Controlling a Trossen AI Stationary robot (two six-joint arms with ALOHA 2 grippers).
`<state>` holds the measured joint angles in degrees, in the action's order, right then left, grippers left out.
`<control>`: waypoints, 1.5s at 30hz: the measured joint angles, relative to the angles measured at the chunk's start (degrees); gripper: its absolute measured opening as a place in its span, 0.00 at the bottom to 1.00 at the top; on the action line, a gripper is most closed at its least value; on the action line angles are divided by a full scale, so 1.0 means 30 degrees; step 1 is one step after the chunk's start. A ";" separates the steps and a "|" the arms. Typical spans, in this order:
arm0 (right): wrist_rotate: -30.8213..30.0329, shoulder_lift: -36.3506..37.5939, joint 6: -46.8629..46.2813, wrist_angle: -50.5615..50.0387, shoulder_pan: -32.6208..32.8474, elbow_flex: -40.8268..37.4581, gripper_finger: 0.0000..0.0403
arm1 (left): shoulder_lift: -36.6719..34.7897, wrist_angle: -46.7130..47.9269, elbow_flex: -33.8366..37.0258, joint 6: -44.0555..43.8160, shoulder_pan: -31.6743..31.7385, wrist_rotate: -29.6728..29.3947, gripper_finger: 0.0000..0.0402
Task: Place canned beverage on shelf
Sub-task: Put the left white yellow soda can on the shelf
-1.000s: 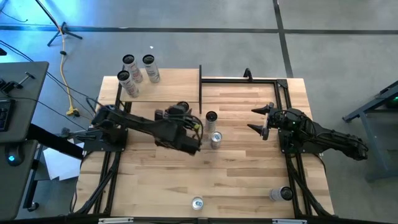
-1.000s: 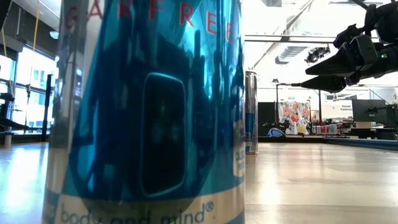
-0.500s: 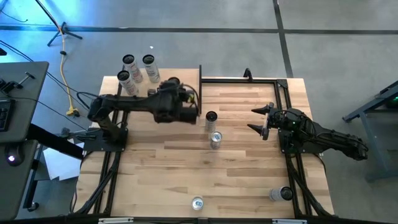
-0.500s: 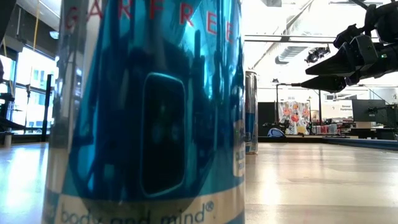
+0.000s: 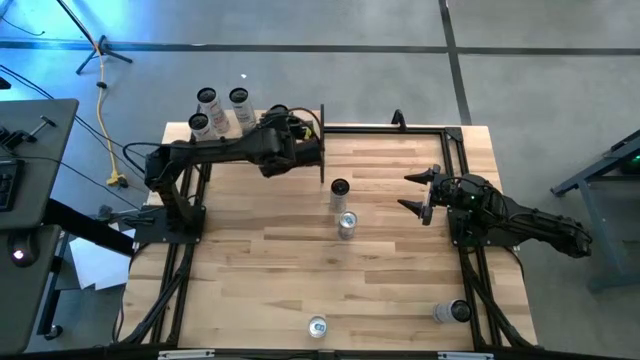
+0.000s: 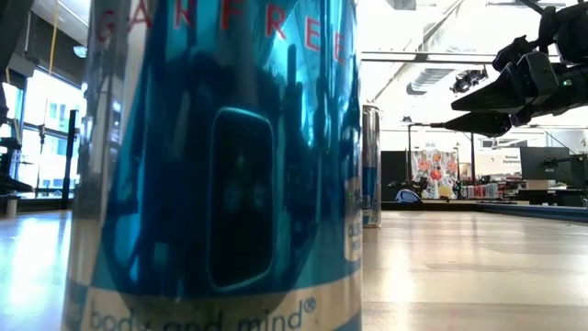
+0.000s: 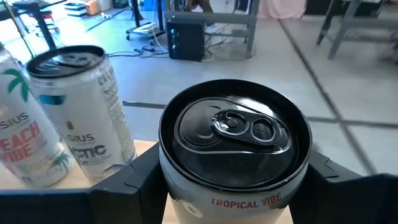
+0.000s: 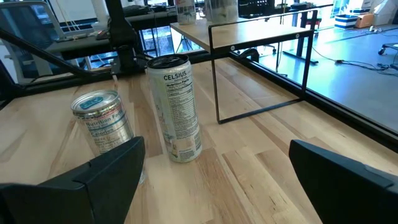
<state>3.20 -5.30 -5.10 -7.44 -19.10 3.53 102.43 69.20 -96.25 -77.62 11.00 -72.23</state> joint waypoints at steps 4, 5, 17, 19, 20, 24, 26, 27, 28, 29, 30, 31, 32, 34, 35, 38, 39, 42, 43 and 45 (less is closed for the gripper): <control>0.0000 0.0000 0.0000 0.0000 0.0001 0.0001 0.96 | -0.0008 -0.1548 0.0261 0.1528 0.0881 -0.0112 0.52; 0.0000 0.0000 0.0007 0.0004 0.0001 -0.0002 0.96 | -0.0012 -0.1810 0.0289 0.1856 0.1105 -0.0075 0.52; 0.0000 0.0000 0.0000 0.0000 0.0001 -0.0006 0.96 | -0.0004 -0.3789 0.0336 0.5113 0.3405 0.1203 0.52; 0.0000 0.0000 0.0000 0.0001 0.0001 0.0001 0.96 | -0.0005 -0.4132 0.0336 0.5602 0.3742 0.1763 0.52; 0.0000 0.0000 0.0000 0.0007 -0.0006 -0.0001 0.96 | -0.0005 -0.4295 0.0336 0.5808 0.3907 0.2042 0.52; 0.0000 0.0003 0.0003 0.0003 -0.0003 0.0001 0.96 | -0.0005 -0.4746 0.0314 0.6410 0.4385 0.2723 0.52; 0.0000 0.0000 0.0004 0.0001 -0.0002 0.0001 0.96 | -0.0012 -0.4788 0.0314 0.6410 0.4480 0.2773 0.52; 0.0000 0.0000 0.0007 0.0000 0.0001 0.0001 0.96 | -0.0012 -0.4790 0.0314 0.6410 0.4488 0.2769 0.52; 0.0000 0.0000 0.0000 0.0000 -0.0006 0.0001 0.96 | -0.0012 -0.4790 0.0314 0.6410 0.4488 0.2765 0.52; 0.0000 0.0000 0.0006 0.0001 0.0000 0.0001 0.96 | -0.0012 -0.4783 0.0314 0.6413 0.4488 0.2752 0.52; 0.0000 0.0003 0.0000 0.0003 0.0001 0.0001 0.96 | -0.0012 -0.4783 0.0314 0.6419 0.4488 0.2740 0.52; 0.0000 0.0000 0.0007 0.0000 -0.0006 -0.0006 0.96 | -0.0012 -0.4776 0.0314 0.6425 0.4488 0.2747 0.52; 0.0000 0.0000 0.0005 0.0005 -0.0001 0.0001 0.96 | -0.0012 -0.4776 0.0314 0.6425 0.4488 0.2747 0.52; 0.0000 0.0000 0.0003 0.0007 -0.0006 0.0001 0.96 | -0.0012 -0.4768 0.0314 0.6422 0.4488 0.2761 0.52; 0.0000 0.0000 0.0002 0.0005 -0.0006 -0.0001 0.96 | -0.0012 -0.4768 0.0314 0.6425 0.4488 0.2761 0.52; 0.0000 0.0000 0.0000 0.0000 -0.0006 0.0001 0.96 | -0.0010 -0.4767 0.0314 0.6771 0.4416 0.2659 0.53; 0.0000 0.0003 0.0003 0.0000 0.0001 0.0001 0.96 | -0.0007 -0.4732 0.0314 0.7047 0.4416 0.2568 0.54; 0.0000 0.0000 0.0007 0.0003 -0.0004 0.0001 0.96 | -0.0012 -0.4688 0.0314 0.7445 0.4401 0.2514 0.60; 0.0000 0.0000 0.0004 0.0004 -0.0001 0.0001 0.96 | -0.0012 -0.4688 0.0314 0.7451 0.4401 0.2541 0.62; 0.0000 0.0000 0.0004 0.0000 0.0001 0.0001 0.96 | -0.0012 -0.4681 0.0314 0.7476 0.4401 0.2551 0.67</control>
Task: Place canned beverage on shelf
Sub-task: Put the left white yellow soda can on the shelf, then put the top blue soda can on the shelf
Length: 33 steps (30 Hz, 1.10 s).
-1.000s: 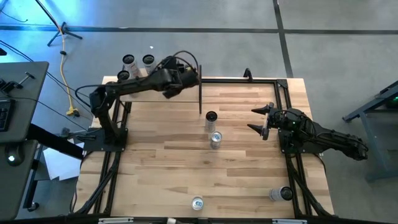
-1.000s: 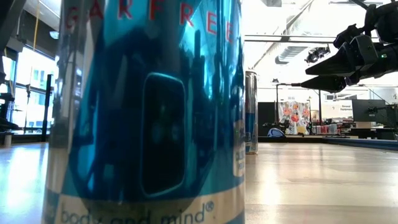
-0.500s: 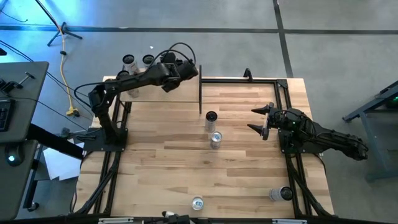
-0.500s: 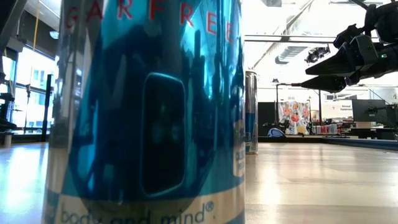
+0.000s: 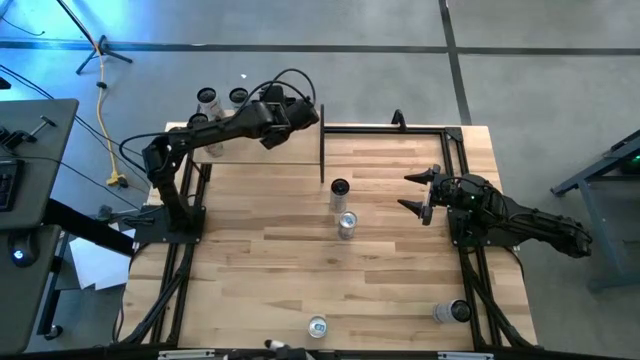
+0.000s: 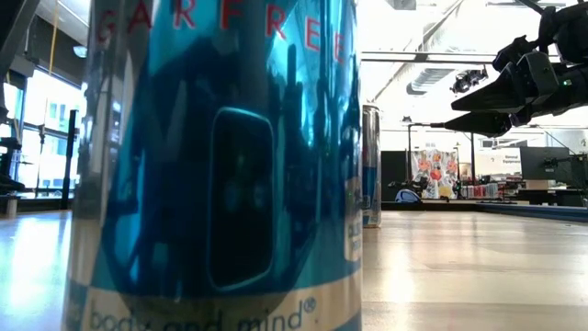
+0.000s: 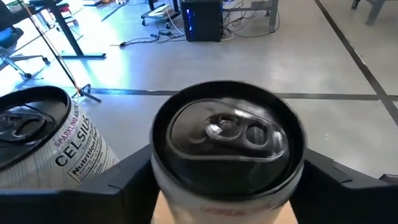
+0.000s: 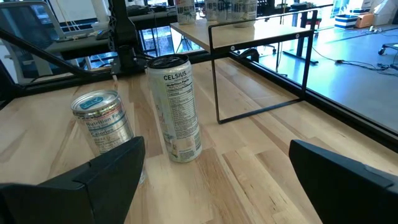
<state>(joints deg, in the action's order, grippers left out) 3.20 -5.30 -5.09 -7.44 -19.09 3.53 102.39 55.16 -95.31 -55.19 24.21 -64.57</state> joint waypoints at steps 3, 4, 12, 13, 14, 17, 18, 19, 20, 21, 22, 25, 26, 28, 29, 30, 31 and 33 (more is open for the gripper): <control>0.0000 0.0000 0.0002 0.0000 0.0000 -0.0006 0.96 | 0.0000 -0.0006 0.0000 0.0006 0.0000 0.0046 0.74; 0.0000 0.0000 0.0003 0.0000 0.0000 -0.0007 0.96 | 0.0003 0.0008 0.0000 0.0005 0.0000 0.0149 0.76; 0.0000 0.0000 -0.0004 0.0000 0.0000 0.0000 0.96 | -0.0038 0.0156 0.0000 -0.0005 -0.0131 0.0214 0.91; 0.0000 0.0000 0.0003 0.0000 0.0000 -0.0007 0.96 | -0.0095 0.0175 0.0000 -0.0009 -0.0223 0.0053 0.92; 0.0006 0.0000 -0.0003 0.0006 0.0000 0.0000 0.96 | -0.0177 0.0168 0.0000 -0.0016 -0.0343 -0.0162 0.94; 0.0000 0.0004 0.0000 0.0003 -0.0003 -0.0004 0.96 | -0.0616 0.0218 0.0000 -0.0016 -0.0798 -0.0495 0.99; 0.0000 0.0000 -0.0004 0.0006 -0.0007 -0.0005 0.96 | -0.0779 0.0375 0.0000 -0.0045 -0.0972 -0.0507 0.99; 0.0000 0.0000 0.0003 0.0004 -0.0006 -0.0001 0.96 | -0.0935 0.0603 0.0000 -0.0093 -0.1200 -0.0524 0.99; 0.0000 0.0000 -0.0003 0.0006 -0.0006 0.0000 0.96 | -0.1107 0.0813 0.0000 -0.0301 -0.1440 -0.0525 0.99; 0.0000 0.0000 0.0003 0.0000 -0.0007 0.0000 0.96 | -0.1283 0.1172 0.0000 -0.0537 -0.1707 -0.0514 0.99; 0.0000 0.0000 -0.0003 0.0001 0.0000 -0.0001 0.96 | -0.1485 0.1550 0.0000 -0.0794 -0.2009 -0.0495 0.99; 0.0000 0.0000 -0.0001 0.0004 -0.0003 0.0000 0.96 | -0.2087 0.2751 0.0000 -0.1362 -0.2950 0.0341 1.00; 0.0000 0.0000 0.0003 0.0000 0.0000 -0.0005 0.96 | -0.2285 0.3117 0.0000 -0.1513 -0.3294 0.0869 1.00; 0.0000 0.0000 -0.0004 0.0000 0.0000 0.0000 0.96 | -0.2735 0.3638 0.0000 -0.1809 -0.4038 0.2113 1.00; 0.0000 0.0000 -0.0004 0.0001 -0.0001 0.0000 0.96 | -0.2970 0.3837 0.0000 -0.2005 -0.4423 0.2876 1.00; 0.0000 0.0006 0.0003 0.0001 -0.0007 -0.0001 0.96 | -0.3170 0.3831 0.0000 -0.2080 -0.4810 0.3651 1.00; 0.0000 0.0000 0.0001 0.0002 -0.0005 0.0000 0.96 | -0.3362 0.3754 0.0000 -0.2093 -0.5175 0.4543 1.00; 0.0000 0.0000 -0.0001 0.0004 -0.0004 0.0000 0.96 | -0.3588 0.3503 0.0000 -0.2091 -0.5853 0.6350 1.00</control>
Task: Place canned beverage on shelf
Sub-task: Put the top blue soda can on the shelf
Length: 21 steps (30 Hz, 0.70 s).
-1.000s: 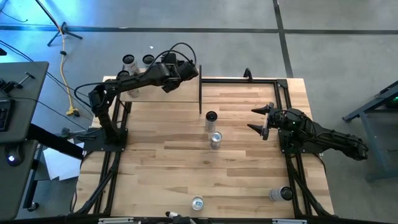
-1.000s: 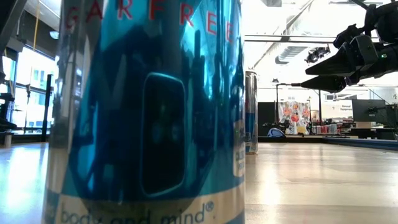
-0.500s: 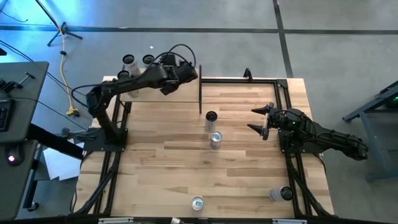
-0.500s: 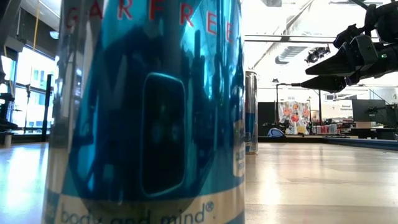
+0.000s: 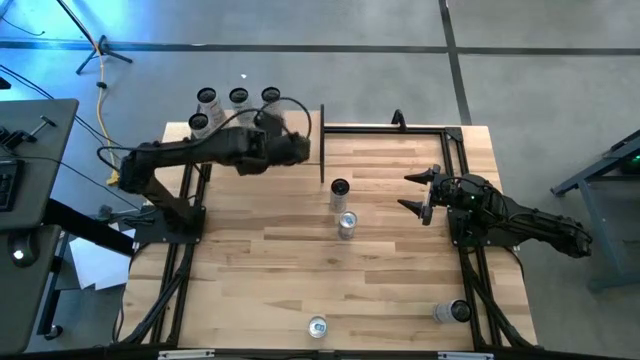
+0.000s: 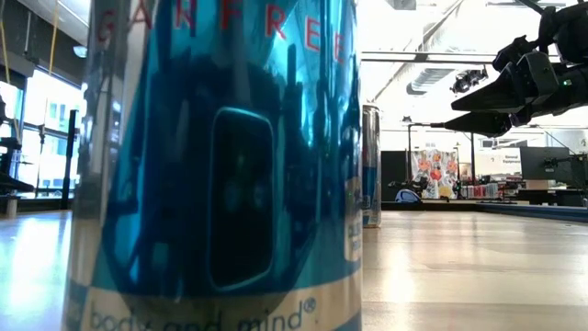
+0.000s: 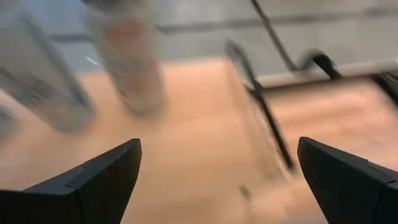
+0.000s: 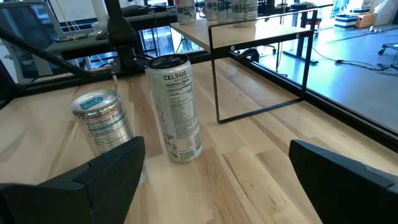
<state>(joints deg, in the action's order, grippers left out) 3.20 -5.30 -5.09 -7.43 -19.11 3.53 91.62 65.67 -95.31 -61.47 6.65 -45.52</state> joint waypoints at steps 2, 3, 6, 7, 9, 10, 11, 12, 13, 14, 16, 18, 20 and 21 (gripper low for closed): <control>0.0000 0.0000 0.0003 -0.0004 0.0004 0.0000 0.96 | 0.0008 -0.0286 -0.0007 0.0006 -0.0673 0.1491 1.00; 0.0000 0.0000 -0.0003 -0.0004 -0.0003 0.0000 0.96 | 0.0051 -0.0426 -0.0007 0.0013 -0.0979 0.2071 1.00; 0.0000 0.0000 0.0000 -0.0002 -0.0003 0.0000 0.96 | 0.0450 -0.1162 -0.0011 0.0002 -0.1941 0.3139 1.00; 0.0000 0.0000 0.0001 -0.0004 0.0004 0.0000 0.96 | 0.0670 -0.1339 -0.0007 -0.0007 -0.2243 0.3340 1.00; 0.0000 0.0000 0.0004 -0.0002 0.0001 0.0000 0.96 | 0.1167 -0.2046 -0.0007 -0.0009 -0.2807 0.3390 1.00; 0.0000 0.0000 0.0004 -0.0001 -0.0001 0.0000 0.96 | 0.1419 -0.2361 -0.0007 -0.0009 -0.3052 0.3383 1.00; 0.0000 0.0000 0.0003 -0.0004 0.0004 0.0000 0.96 | 0.1730 -0.2517 -0.0007 -0.0003 -0.3275 0.3330 1.00; 0.0000 0.0001 0.0001 -0.0001 0.0004 0.0000 0.96 | 0.2039 -0.2754 -0.0007 -0.0009 -0.3461 0.3218 1.00; 0.0000 0.0001 -0.0002 0.0002 0.0003 0.0000 0.96 | 0.2360 -0.3107 -0.0007 -0.0051 -0.3652 0.3107 1.00; 0.0000 0.0000 0.0004 -0.0004 0.0004 0.0000 0.96 | 0.2716 -0.3317 -0.0007 -0.0143 -0.3792 0.2965 1.00; 0.0000 0.0000 0.0004 -0.0001 0.0003 0.0000 0.96 | 0.3357 -0.3737 -0.0007 -0.0118 -0.4028 0.2492 1.00; 0.0000 0.0000 0.0004 0.0002 -0.0003 0.0000 0.96 | 0.3888 -0.4256 -0.0007 0.0304 -0.4193 0.2283 1.00; 0.0000 0.0000 0.0003 -0.0003 0.0003 0.0000 0.96 | 0.4434 -0.4852 -0.0007 0.0949 -0.4355 0.2203 1.00; 0.0000 0.0007 -0.0003 -0.0004 0.0004 0.0000 0.96 | 0.4695 -0.5070 -0.0007 0.1194 -0.4437 0.2102 1.00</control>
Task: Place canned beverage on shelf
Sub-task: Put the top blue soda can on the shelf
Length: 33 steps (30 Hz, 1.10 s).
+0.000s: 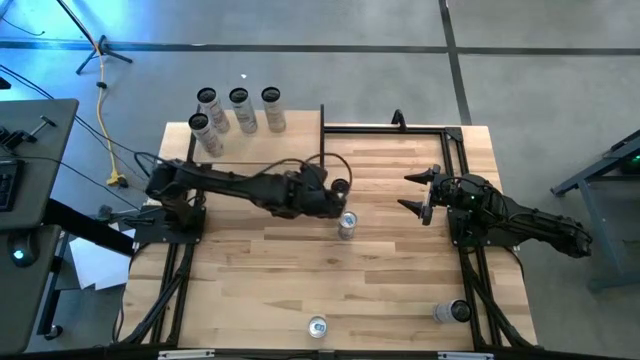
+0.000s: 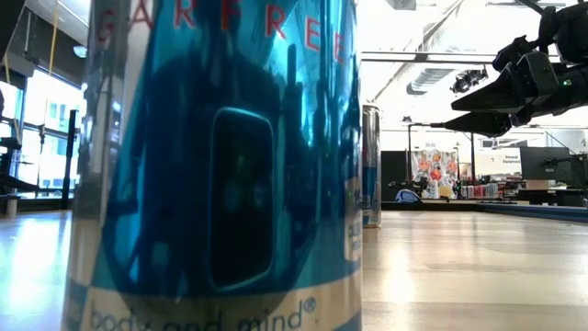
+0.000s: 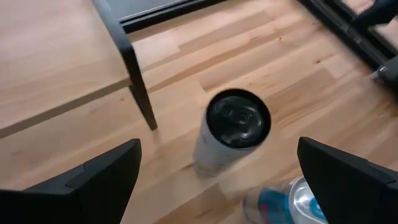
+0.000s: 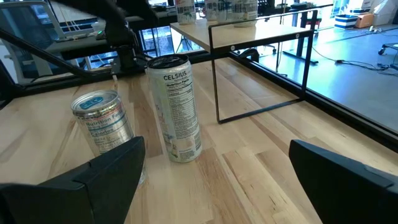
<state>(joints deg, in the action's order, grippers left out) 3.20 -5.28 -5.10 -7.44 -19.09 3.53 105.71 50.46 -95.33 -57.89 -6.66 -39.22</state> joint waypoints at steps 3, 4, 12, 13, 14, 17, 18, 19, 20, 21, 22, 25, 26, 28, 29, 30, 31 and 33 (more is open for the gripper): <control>0.0000 -0.0007 0.0003 0.0002 0.0000 -0.0002 0.96 | 0.0726 -0.0805 0.0007 0.0628 -0.0141 -0.0448 1.00; 0.0000 -0.0007 0.0003 0.0003 -0.0007 0.0000 0.96 | 0.0899 -0.1088 0.0007 0.0812 -0.0191 -0.0543 1.00; 0.0000 -0.0001 0.0002 0.0000 -0.0007 0.0000 0.96 | 0.0825 -0.1304 0.0007 0.1372 -0.0730 0.0085 1.00; 0.0000 -0.0007 0.0000 0.0000 0.0000 0.0000 0.96 | 0.0740 -0.1303 0.0007 0.1364 -0.0896 0.0141 1.00; 0.0000 -0.0007 0.0000 0.0000 -0.0007 0.0000 0.96 | 0.0671 -0.1385 -0.0001 0.1324 -0.1070 0.0162 1.00; 0.0000 0.0000 0.0006 0.0000 -0.0007 0.0000 0.96 | 0.0388 -0.0994 -0.0007 0.0917 -0.1649 0.0240 1.00; 0.0000 0.0000 0.0007 0.0000 -0.0007 0.0000 0.96 | 0.0355 -0.1044 -0.0007 0.0830 -0.1849 0.0217 1.00; 0.0000 0.0000 0.0000 0.0000 -0.0001 -0.0006 0.96 | 0.0320 -0.1010 -0.0007 0.0832 -0.2060 0.0213 1.00; 0.0000 -0.0007 0.0000 0.0000 -0.0006 0.0000 0.96 | 0.0263 -0.0807 -0.0004 0.0844 -0.2273 0.0241 1.00; 0.0000 -0.0007 0.0005 0.0003 -0.0003 0.0000 0.96 | 0.0212 -0.0689 0.0007 0.0843 -0.2467 0.0240 1.00; 0.0000 -0.0007 0.0004 0.0000 0.0000 -0.0004 0.96 | 0.0158 -0.0779 0.0007 0.0830 -0.2667 0.0237 1.00; 0.0000 -0.0015 0.0000 0.0006 -0.0007 0.0000 0.96 | 0.0056 -0.0811 -0.0007 0.0844 -0.3291 0.0230 1.00; 0.0000 -0.0011 0.0004 0.0000 -0.0003 0.0000 0.96 | 0.0044 -0.0892 -0.0007 0.0844 -0.3492 0.0290 1.00; 0.0000 -0.0015 0.0002 0.0000 -0.0007 0.0000 0.96 | 0.0029 -0.1010 -0.0007 0.0844 -0.3858 0.0375 1.00; 0.0000 -0.0015 0.0005 0.0002 -0.0005 -0.0003 0.96 | 0.0029 -0.1132 -0.0007 0.0868 -0.4039 0.0370 1.00; 0.0000 -0.0015 0.0001 0.0004 -0.0002 -0.0002 0.96 | 0.0029 -0.1315 -0.0007 0.1001 -0.4167 0.0370 1.00; 0.0000 -0.0015 0.0007 0.0000 -0.0004 0.0000 0.96 | 0.0029 -0.1542 -0.0007 0.1214 -0.4266 0.0377 1.00; 0.0000 -0.0015 0.0000 0.0000 0.0000 0.0000 0.96 | 0.0083 -0.2185 -0.0007 0.1637 -0.4375 0.0384 1.00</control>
<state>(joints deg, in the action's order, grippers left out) 3.20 -5.32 -5.10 -7.44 -19.09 3.53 105.96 43.90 -95.35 -52.97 -19.79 -38.06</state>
